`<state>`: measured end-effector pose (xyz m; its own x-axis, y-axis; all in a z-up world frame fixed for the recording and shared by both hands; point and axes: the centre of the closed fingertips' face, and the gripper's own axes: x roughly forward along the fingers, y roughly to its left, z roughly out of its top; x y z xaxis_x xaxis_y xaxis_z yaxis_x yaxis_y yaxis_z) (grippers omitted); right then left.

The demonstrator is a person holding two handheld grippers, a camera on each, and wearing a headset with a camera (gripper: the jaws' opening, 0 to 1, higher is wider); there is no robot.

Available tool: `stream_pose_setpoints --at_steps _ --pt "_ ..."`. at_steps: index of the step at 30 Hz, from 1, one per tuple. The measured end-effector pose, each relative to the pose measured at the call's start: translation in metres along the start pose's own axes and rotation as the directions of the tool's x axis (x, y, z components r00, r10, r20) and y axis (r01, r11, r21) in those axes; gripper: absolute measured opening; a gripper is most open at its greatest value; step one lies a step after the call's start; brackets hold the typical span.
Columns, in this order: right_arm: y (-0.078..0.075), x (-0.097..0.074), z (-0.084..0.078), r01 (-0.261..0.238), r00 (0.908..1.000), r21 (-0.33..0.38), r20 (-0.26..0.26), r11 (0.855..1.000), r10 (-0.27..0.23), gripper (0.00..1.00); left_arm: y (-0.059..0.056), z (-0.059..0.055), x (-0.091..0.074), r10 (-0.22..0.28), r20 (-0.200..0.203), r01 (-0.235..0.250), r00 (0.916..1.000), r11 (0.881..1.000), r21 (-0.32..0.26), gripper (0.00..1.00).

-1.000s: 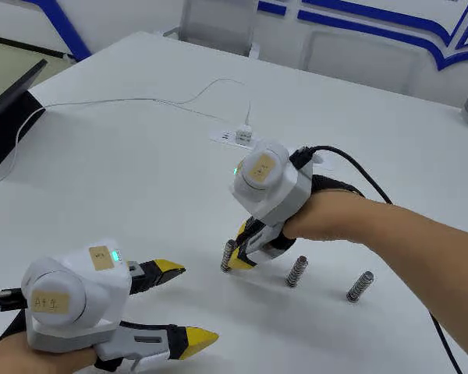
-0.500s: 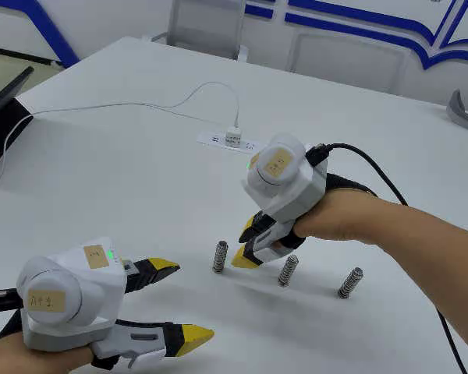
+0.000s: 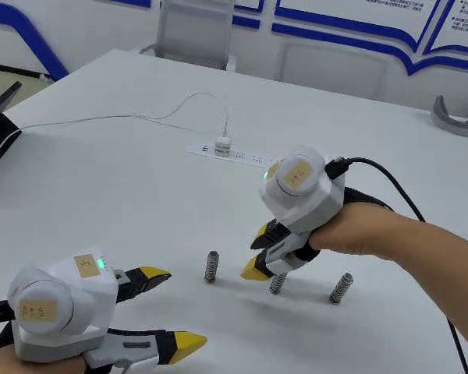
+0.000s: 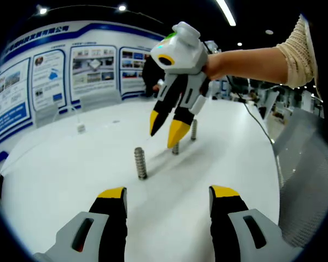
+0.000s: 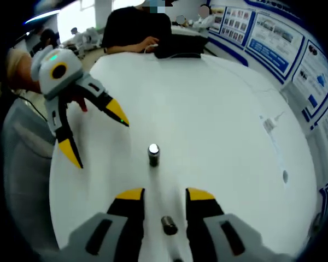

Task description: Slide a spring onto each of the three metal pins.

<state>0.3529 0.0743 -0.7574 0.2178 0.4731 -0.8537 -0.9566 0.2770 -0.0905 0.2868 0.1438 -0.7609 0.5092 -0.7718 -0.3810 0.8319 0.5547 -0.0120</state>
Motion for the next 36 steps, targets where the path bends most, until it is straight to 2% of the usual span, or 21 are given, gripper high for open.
stream_pose_setpoints --at_steps 12,23,36 --pt "-0.006 -0.015 -0.022 0.046 0.9987 0.053 0.021 0.998 -0.047 0.35 0.001 0.002 0.004 -0.001 -0.004 0.001 1.0000 1.000 0.006 0.62" --pt "-0.005 -0.028 -0.036 0.076 0.9957 0.095 0.046 0.993 -0.081 0.36 0.004 0.004 0.005 0.002 -0.003 -0.002 1.0000 1.000 0.006 0.63" --pt "0.004 -0.048 -0.052 0.119 0.9847 0.163 0.107 0.979 -0.138 0.38 0.003 0.005 0.005 0.001 -0.003 -0.001 1.0000 1.000 0.009 0.65"
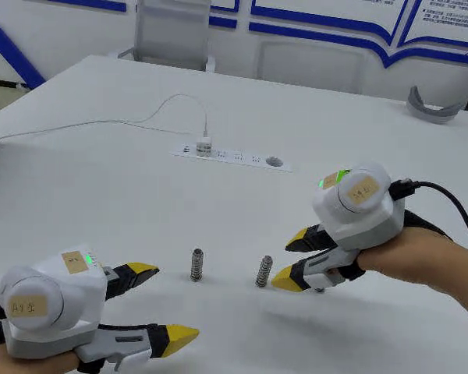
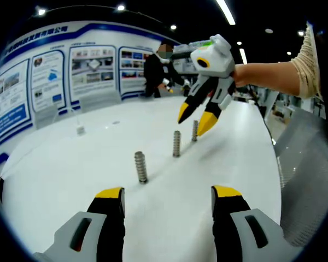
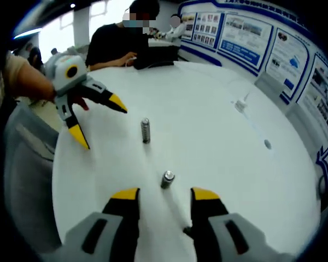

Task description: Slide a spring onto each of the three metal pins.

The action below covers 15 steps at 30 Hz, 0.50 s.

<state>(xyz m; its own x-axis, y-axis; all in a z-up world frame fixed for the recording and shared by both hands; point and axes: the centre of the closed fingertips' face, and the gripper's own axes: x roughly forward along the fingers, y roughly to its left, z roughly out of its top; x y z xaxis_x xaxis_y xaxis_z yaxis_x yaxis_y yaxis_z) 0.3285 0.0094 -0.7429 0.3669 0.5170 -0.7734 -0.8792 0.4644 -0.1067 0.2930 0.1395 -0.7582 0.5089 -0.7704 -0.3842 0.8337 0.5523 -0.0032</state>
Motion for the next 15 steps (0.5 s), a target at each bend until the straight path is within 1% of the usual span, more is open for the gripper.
stream_pose_setpoints --at_steps 9,12,15 --pt "0.006 -0.010 -0.011 0.017 0.9996 0.034 0.021 0.999 -0.018 0.38 -0.003 0.001 0.001 -0.003 -0.001 0.003 1.0000 1.000 0.001 0.68" --pt "0.009 -0.014 -0.013 0.019 0.9989 0.053 0.041 0.998 -0.021 0.38 -0.004 0.002 0.000 -0.003 0.001 0.003 1.0000 1.000 0.001 0.68" --pt "0.010 -0.019 -0.020 0.031 0.9983 0.070 0.048 0.997 -0.034 0.38 -0.004 0.001 0.000 -0.003 0.000 0.003 1.0000 1.000 0.001 0.68"
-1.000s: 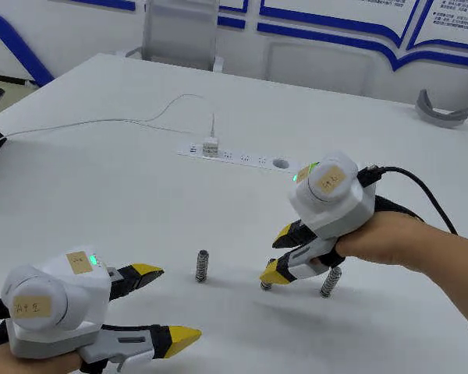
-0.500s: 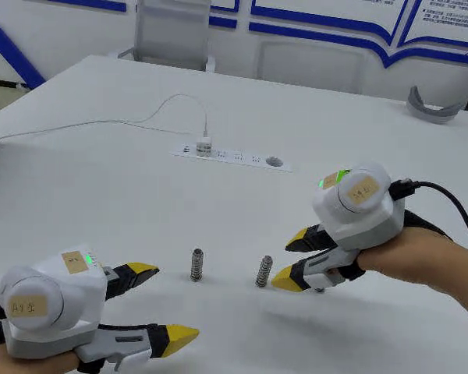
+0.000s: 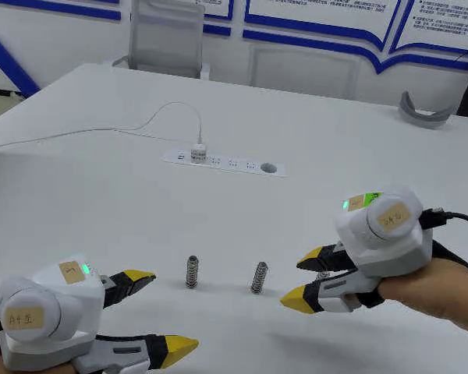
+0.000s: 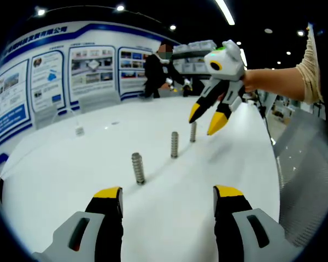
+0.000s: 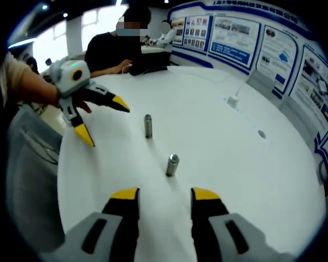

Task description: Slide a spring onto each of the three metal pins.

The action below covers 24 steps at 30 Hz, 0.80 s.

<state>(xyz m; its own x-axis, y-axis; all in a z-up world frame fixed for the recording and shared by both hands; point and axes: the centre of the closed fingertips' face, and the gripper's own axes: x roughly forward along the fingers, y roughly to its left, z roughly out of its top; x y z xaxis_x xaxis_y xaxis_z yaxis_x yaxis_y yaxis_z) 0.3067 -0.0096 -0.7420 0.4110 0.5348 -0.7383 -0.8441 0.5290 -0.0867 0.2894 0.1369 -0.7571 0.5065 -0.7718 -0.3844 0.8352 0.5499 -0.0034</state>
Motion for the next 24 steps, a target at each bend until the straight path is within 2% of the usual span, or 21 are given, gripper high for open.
stream_pose_setpoints --at_steps 7,15,24 --pt "0.000 -0.009 -0.013 0.024 0.9996 0.044 0.016 0.999 -0.025 0.39 0.000 0.000 0.001 -0.001 0.001 0.001 1.0000 1.000 -0.001 0.70" --pt "-0.009 -0.022 -0.028 0.070 0.9968 0.094 0.033 0.993 -0.073 0.39 -0.001 -0.001 0.001 -0.001 -0.001 0.001 1.0000 1.000 -0.003 0.70" --pt "-0.017 -0.030 -0.035 0.108 0.9912 0.139 0.061 0.984 -0.117 0.43 -0.002 -0.002 0.001 0.000 0.001 0.000 1.0000 1.000 -0.008 0.72"
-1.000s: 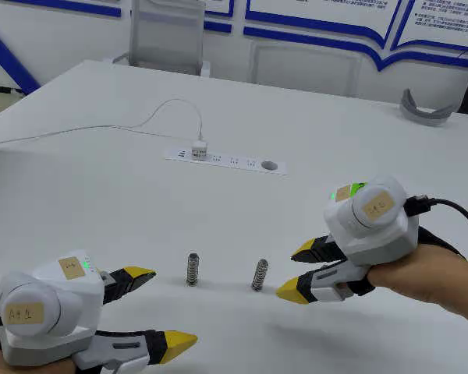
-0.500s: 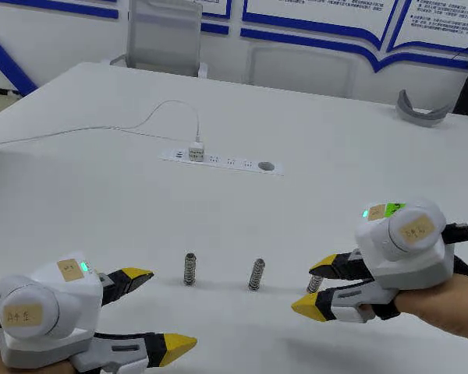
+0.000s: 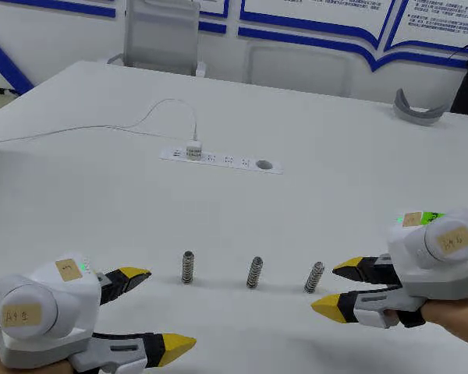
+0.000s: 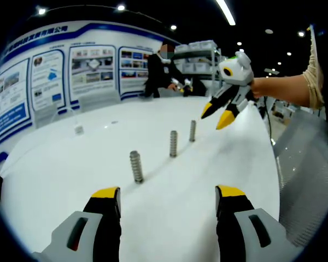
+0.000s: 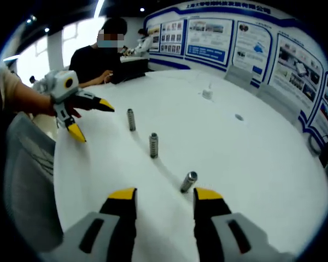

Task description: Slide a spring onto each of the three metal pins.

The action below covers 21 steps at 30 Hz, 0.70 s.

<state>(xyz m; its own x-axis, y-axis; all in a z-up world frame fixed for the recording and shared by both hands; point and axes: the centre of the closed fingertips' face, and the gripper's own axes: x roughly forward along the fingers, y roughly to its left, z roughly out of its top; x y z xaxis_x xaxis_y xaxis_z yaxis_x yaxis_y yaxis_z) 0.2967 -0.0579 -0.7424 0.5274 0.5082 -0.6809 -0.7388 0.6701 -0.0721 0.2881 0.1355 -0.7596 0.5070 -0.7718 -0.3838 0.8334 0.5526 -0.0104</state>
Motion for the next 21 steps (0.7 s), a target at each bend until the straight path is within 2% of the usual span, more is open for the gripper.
stream_pose_setpoints --at_steps 7,21 --pt "0.0004 -0.0004 -0.0091 0.012 0.9998 0.030 0.016 0.999 -0.012 0.45 0.0009 -0.0025 -0.0015 0.004 -0.003 -0.004 1.0000 1.000 -0.006 0.72" --pt "-0.0030 -0.0022 -0.0107 0.030 0.9988 0.062 0.035 0.998 -0.033 0.49 0.0015 -0.0023 -0.0016 0.002 -0.004 -0.002 1.0000 1.000 -0.009 0.72"
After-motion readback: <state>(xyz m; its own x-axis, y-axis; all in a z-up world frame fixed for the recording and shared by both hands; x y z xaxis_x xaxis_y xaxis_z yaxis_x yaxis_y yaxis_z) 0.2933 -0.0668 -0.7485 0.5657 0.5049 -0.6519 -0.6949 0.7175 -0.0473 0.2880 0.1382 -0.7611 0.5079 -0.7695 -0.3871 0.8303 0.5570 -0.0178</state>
